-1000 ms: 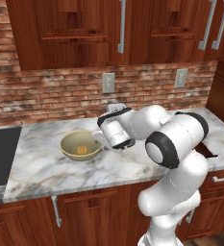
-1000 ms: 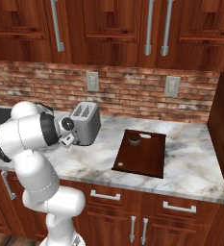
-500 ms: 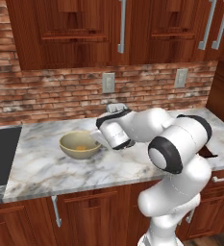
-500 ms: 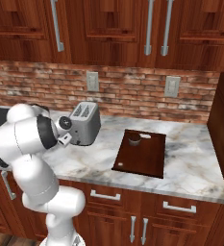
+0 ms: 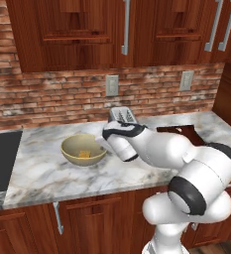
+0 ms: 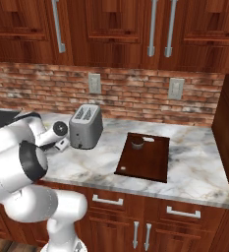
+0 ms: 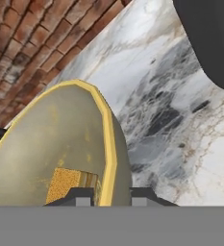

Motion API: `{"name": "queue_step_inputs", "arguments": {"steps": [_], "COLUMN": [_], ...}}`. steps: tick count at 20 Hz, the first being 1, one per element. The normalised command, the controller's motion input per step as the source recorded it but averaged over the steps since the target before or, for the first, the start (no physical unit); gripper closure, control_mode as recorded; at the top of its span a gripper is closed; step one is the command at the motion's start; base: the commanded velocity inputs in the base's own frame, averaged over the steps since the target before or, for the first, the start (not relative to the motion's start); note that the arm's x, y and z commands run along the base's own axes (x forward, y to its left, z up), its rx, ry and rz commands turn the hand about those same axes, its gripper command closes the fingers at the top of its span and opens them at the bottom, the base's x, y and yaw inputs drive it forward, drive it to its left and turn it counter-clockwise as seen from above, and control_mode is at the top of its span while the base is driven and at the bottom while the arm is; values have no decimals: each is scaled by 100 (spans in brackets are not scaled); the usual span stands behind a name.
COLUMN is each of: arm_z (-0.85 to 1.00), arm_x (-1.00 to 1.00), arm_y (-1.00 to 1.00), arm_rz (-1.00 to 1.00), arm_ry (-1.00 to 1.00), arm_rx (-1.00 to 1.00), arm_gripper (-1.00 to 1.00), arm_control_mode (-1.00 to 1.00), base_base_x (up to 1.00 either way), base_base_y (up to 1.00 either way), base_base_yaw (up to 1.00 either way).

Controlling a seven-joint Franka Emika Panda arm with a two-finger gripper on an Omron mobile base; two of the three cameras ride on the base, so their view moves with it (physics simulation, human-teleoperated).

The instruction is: Place the bowl with cake and the cupcake onto the tray.

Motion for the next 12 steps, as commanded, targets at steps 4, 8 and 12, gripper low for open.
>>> {"name": "queue_step_inputs", "arguments": {"steps": [4,8,12], "arm_z": [25,24,20], "arm_x": [-22,-23,-26], "arm_y": [-17,-33,-41], "arm_rz": [0,0,0], "arm_ry": [-2,-2,-2], "arm_rx": [0,0,0], "arm_gripper": [100,100,100], "arm_control_mode": [-100,-100,-100], "base_base_x": [0,0,0], "base_base_y": [0,0,0], "base_base_yaw": [0,0,0]}}
